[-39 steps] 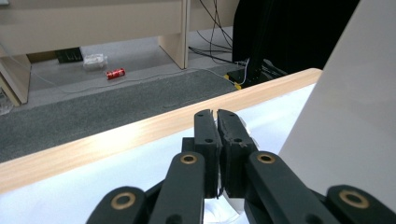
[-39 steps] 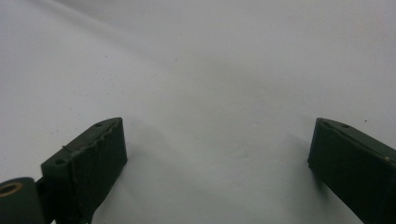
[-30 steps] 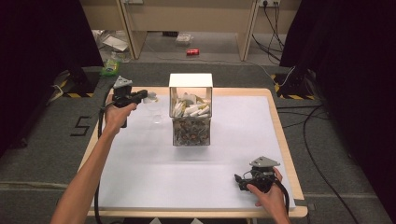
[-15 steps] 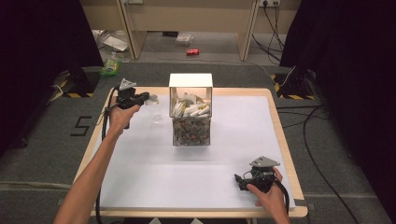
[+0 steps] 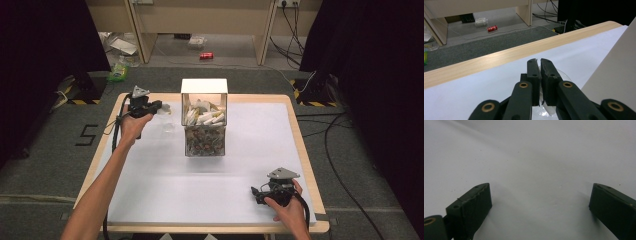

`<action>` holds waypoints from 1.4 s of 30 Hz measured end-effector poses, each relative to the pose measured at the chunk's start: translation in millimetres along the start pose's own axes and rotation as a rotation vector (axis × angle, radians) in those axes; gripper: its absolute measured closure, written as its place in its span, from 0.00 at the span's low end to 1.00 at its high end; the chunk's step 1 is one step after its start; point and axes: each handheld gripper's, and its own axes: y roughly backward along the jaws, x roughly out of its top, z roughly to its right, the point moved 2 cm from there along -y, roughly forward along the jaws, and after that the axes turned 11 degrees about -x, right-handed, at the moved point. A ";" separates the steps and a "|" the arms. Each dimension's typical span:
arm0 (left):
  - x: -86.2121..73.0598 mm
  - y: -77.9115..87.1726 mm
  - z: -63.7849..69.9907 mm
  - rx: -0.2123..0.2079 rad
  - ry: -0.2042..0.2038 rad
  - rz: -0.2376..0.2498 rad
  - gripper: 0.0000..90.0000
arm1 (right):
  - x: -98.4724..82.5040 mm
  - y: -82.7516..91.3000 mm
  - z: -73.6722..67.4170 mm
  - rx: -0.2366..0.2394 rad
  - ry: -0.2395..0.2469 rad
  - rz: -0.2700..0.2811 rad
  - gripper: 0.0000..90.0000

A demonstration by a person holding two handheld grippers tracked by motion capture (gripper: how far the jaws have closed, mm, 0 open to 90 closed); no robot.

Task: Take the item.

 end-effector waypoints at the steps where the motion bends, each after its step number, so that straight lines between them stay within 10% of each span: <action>1: -0.3 -0.5 0.3 -0.001 -0.001 -0.004 0.94 | 0.0 0.0 0.0 0.000 0.000 0.000 0.05; 23: 1.5 2.5 3.7 -0.031 0.011 -0.001 0.84 | 0.0 -0.2 0.1 0.000 0.001 0.000 0.05; 42: -4.5 17.2 2.1 -0.024 0.099 0.013 0.29 | 0.0 -0.2 0.1 0.000 0.002 0.000 0.05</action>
